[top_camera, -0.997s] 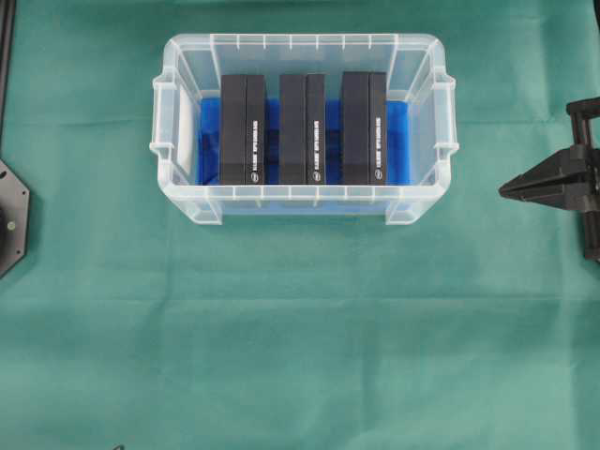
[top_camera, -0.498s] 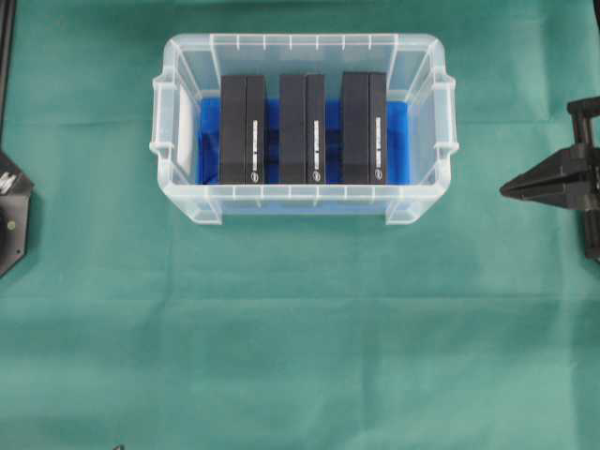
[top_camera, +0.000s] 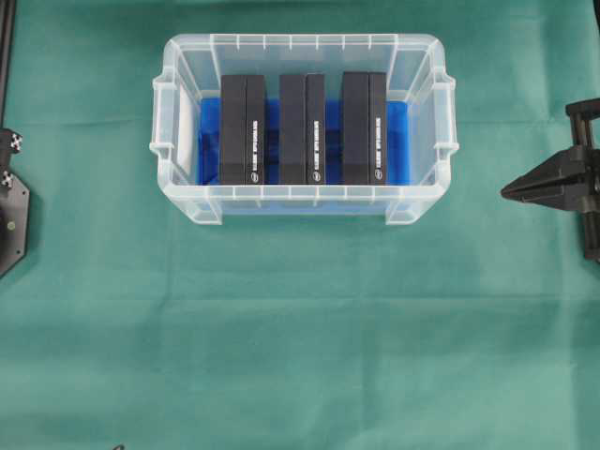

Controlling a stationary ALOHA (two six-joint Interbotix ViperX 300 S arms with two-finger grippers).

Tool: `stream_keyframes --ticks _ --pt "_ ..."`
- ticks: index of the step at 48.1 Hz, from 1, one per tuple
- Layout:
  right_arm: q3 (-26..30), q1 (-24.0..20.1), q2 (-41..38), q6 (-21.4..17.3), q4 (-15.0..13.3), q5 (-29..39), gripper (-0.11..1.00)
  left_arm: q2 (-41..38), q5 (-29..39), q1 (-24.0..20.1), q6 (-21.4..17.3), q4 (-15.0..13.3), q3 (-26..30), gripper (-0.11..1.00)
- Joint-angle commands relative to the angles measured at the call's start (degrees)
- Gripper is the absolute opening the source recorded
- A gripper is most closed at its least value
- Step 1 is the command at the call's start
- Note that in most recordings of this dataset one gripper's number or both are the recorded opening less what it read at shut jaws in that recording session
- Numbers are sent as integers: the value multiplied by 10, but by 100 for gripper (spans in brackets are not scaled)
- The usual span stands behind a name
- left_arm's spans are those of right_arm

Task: Take the box out of the case with the left arm.

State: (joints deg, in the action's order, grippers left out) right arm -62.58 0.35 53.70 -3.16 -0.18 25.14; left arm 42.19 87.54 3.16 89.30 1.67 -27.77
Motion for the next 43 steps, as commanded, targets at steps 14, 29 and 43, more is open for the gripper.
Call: stream_keyframes --ticks 14,29,43 --pt "15 2 -4 -1 0 5 0 -3 -1 -14 -48 7 12 2" --pt "15 4 -4 -1 -2 5 0 -4 0 -160 -169 7 12 2" --pt "15 5 -5 -1 -2 10 0 -4 -1 -260 -272 6 9 2"
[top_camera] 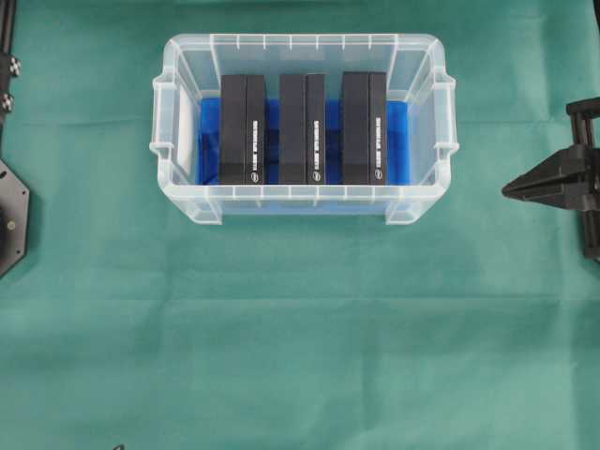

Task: Take the box out of the case with the left arm.

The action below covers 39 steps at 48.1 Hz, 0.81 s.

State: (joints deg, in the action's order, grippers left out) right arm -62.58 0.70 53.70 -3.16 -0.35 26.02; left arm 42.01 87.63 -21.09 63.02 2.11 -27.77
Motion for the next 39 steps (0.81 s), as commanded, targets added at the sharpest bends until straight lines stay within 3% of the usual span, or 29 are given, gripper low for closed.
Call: stream_keyframes --ticks 1,19,39 --pt "15 2 -6 -1 0 2 0 -2 -2 -21 -11 1 9 2" --pt "18 3 -10 -1 -1 23 0 1 -41 -22 -18 -7 -1 2" --pt "18 3 -9 -1 -10 26 0 -57 13 -24 -12 -5 11 3"
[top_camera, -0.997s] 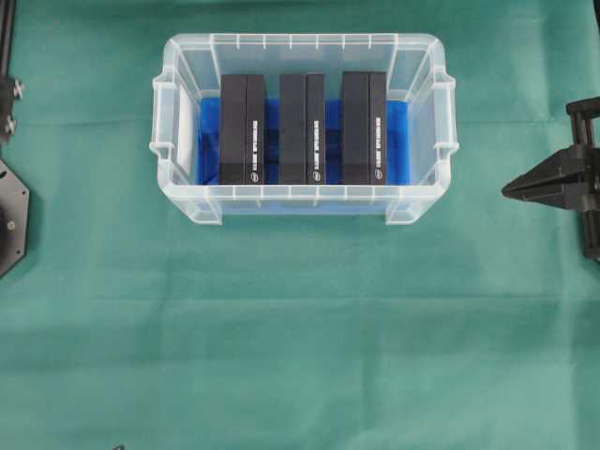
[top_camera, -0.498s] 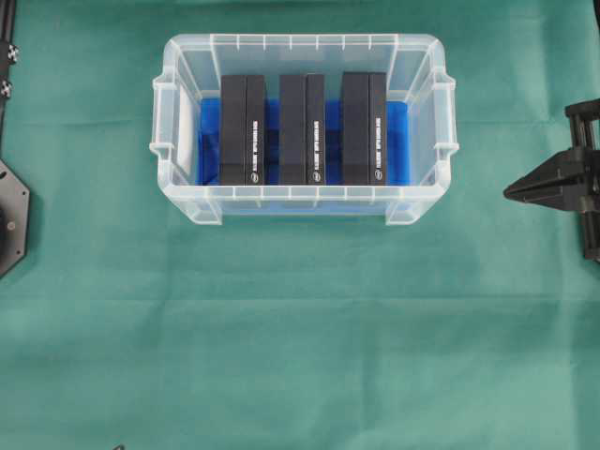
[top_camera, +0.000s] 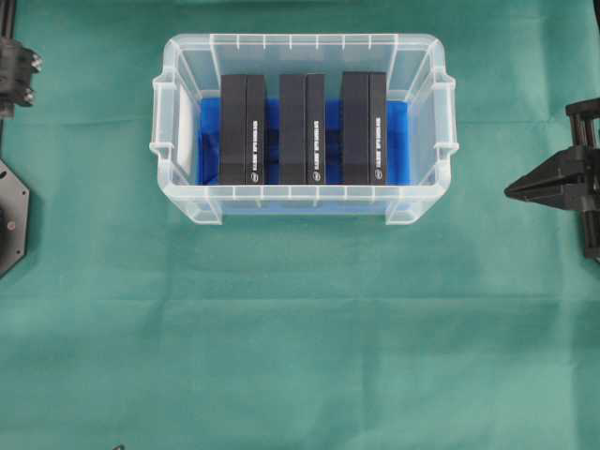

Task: Take the box out of the case with the left arm.

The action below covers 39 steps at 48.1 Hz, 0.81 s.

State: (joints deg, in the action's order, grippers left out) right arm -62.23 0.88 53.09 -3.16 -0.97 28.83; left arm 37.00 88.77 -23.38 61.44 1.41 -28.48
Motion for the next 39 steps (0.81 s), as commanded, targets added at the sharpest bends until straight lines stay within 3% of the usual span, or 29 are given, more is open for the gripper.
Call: stream_keyframes --ticks 1,9,14,19,25,28,39 --pt "15 1 -4 -1 -4 -2 0 -10 0 -3 4 2 20 3" --pt "15 1 -4 -1 -5 -2 0 -1 -74 20 -4 -4 14 4" --pt "15 1 -4 -1 -7 3 0 18 -126 48 18 -4 -1 6" --pt "14 1 -4 -1 -11 12 0 24 -123 46 47 -4 -10 9" --pt "14 1 -4 -1 -21 20 0 19 -113 49 51 -5 -13 18" --pt "14 1 -4 -1 -25 23 0 18 -109 49 53 -6 -11 26" --pt "15 2 -5 0 -31 32 0 13 -105 48 71 -6 -10 89"
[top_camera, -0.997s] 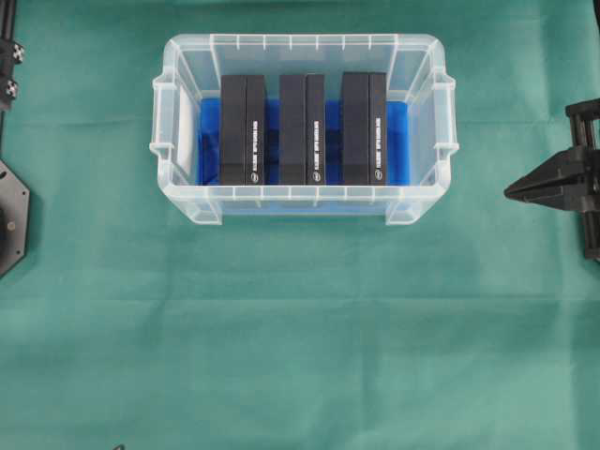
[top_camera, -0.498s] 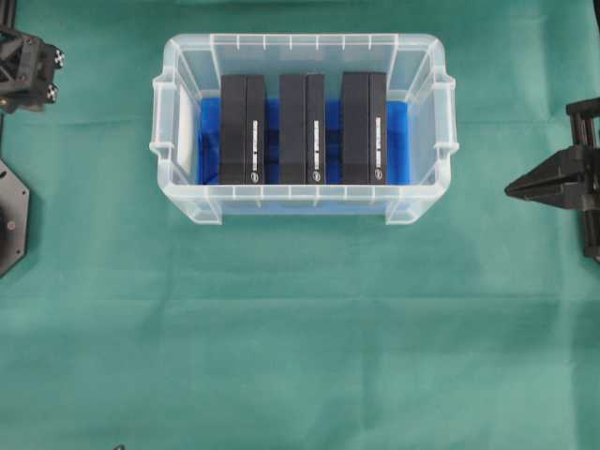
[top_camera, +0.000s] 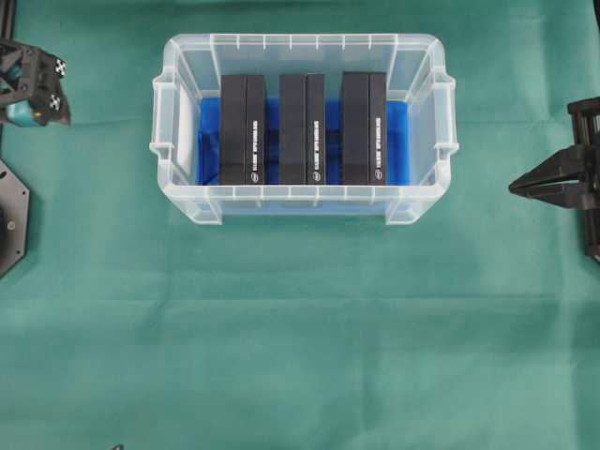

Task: Take the box out of the case with the left arm.

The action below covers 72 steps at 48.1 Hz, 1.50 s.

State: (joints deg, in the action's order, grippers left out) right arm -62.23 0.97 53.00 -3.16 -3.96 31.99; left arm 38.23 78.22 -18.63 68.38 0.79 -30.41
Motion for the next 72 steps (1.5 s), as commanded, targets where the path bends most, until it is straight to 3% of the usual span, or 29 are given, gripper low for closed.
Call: stream_keyframes --ticks 1,5,45,58,72 --pt "15 0 -4 -1 -2 1 0 2 1 1 3 0 9 93" --pt "14 1 -4 0 -1 1 0 4 2 1 3 0 9 99" --pt "14 1 -4 -1 -1 8 0 -42 22 3 1 3 34 98" --pt "15 1 -3 -1 -1 42 0 -129 17 18 -12 6 103 98" --pt "17 1 5 0 -1 74 0 -235 17 22 -12 11 214 98"
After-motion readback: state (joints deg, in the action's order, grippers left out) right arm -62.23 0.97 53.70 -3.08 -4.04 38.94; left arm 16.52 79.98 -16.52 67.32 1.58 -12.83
